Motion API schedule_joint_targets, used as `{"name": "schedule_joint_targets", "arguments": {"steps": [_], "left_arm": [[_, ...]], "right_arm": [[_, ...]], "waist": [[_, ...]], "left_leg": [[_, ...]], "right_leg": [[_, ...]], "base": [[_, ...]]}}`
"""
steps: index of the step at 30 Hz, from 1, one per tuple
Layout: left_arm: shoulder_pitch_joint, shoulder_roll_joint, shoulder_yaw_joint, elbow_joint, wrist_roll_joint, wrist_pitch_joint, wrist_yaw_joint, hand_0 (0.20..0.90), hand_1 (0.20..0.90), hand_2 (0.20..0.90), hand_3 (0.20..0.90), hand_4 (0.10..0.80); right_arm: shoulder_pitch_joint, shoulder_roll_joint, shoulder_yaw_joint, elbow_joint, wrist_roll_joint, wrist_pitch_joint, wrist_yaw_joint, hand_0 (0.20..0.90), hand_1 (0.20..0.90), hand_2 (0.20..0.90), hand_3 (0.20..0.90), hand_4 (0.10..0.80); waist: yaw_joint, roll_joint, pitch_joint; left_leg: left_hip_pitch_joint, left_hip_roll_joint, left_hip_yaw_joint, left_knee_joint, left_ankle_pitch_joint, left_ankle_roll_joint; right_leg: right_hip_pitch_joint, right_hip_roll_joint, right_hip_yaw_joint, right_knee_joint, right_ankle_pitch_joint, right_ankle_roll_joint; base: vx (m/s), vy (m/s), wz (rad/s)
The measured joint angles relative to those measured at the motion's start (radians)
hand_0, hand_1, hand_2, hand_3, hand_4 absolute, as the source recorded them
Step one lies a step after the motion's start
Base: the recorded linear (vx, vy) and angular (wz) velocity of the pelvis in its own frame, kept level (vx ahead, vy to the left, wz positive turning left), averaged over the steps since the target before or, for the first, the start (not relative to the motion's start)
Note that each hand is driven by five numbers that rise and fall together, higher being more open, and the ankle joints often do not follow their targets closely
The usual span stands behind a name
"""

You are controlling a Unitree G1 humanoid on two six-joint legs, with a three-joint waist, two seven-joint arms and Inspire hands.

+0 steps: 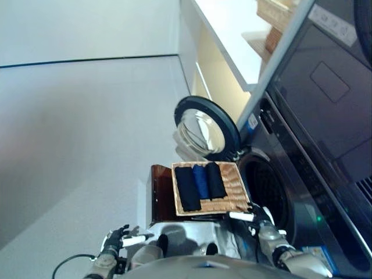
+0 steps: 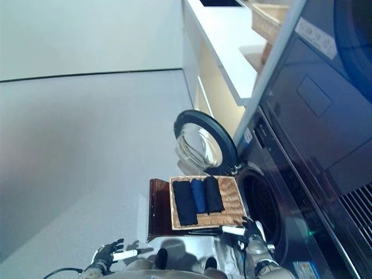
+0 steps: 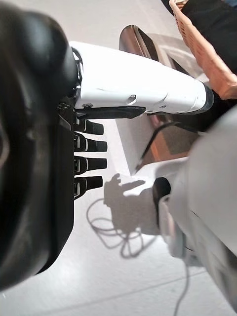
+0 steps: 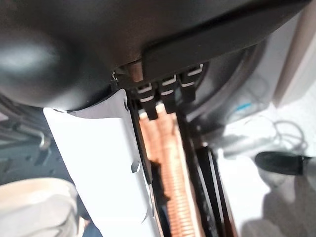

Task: Pick up the clothes and place them into the washing machine

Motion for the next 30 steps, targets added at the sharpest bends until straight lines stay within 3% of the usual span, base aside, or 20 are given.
{"name": "schedule_joint_targets", "arguments": {"steps": [2,6,14,19,21,25,30], "left_arm": [[0.001,0.002,0.004,-0.001,0.0,0.0,0.001,0.9,0.9,0.9,0.9,0.8],[0.022,0.005,0.002,-0.035,-0.007,-0.002,0.002,0.9,0.9,0.9,0.9,0.8],[0.015,-0.009,-0.063,-0.246,-0.114,-0.025,0.0,0.9,0.9,0.9,0.9,0.8],[0.014,0.005,-0.055,-0.521,-0.208,-0.09,0.027,0.9,0.9,0.9,0.9,0.8],[-0.032,0.005,-0.048,-0.593,-0.236,-0.11,0.04,0.9,0.9,0.9,0.9,0.8],[-0.089,0.006,-0.035,-0.643,-0.257,-0.127,0.072,0.9,0.9,0.9,0.9,0.8],[-0.094,0.003,-0.012,-0.669,-0.272,-0.132,0.095,0.9,0.9,0.9,0.9,0.8]], "right_arm": [[0.001,-0.004,0.0,0.005,0.0,0.0,-0.001,0.9,0.9,0.9,0.9,0.8],[-0.031,-0.009,0.001,0.006,-0.003,0.001,-0.002,0.9,0.9,0.9,0.9,0.8],[-0.232,-0.101,0.046,0.005,0.0,0.0,-0.067,0.9,0.9,0.9,0.9,0.8],[-0.392,-0.111,0.081,0.016,0.035,0.0,-0.117,0.9,0.9,0.9,0.9,0.8],[-0.483,-0.128,0.083,0.023,0.047,0.0,-0.138,0.9,0.9,0.9,0.9,0.8],[-0.572,-0.148,0.106,0.047,0.058,-0.001,-0.16,0.9,0.9,0.9,0.9,0.8],[-0.676,-0.206,0.11,0.119,0.057,0.002,-0.186,0.9,0.9,0.9,0.9,0.8]], "waist": [[-0.006,0.0,0.002],[0.009,0.008,0.007],[0.005,0.081,0.104],[0.029,0.089,0.187],[0.031,0.097,0.229],[0.052,0.101,0.264],[0.055,0.108,0.275]], "left_leg": [[0.009,-0.016,-0.017,0.0,0.002,0.007],[-0.003,-0.012,-0.029,-0.018,0.006,-0.007],[-0.249,0.001,-0.076,0.062,0.042,-0.026],[-0.359,0.01,-0.071,0.079,0.056,-0.039],[-0.41,0.008,-0.056,0.099,0.058,-0.039],[-0.468,0.005,-0.051,0.139,0.052,-0.03],[-0.521,-0.005,-0.055,0.159,0.05,-0.028]], "right_leg": [[0.045,-0.003,0.001,-0.058,0.012,0.022],[0.046,0.0,-0.006,-0.09,0.023,0.034],[-0.156,0.022,-0.044,-0.047,0.05,0.012],[-0.304,0.018,-0.025,0.033,0.042,0.0],[-0.37,0.015,-0.012,0.074,0.036,-0.006],[-0.444,0.005,-0.003,0.145,0.014,-0.004],[-0.514,-0.012,-0.003,0.211,-0.019,-0.004]], "base": [[0.065,-0.03,0.09],[-0.095,-0.045,0.16],[-0.187,-0.028,0.19],[-0.071,0.022,-0.07],[-0.026,0.02,-0.08],[0.003,0.026,-0.01],[0.036,0.038,0.08]]}}
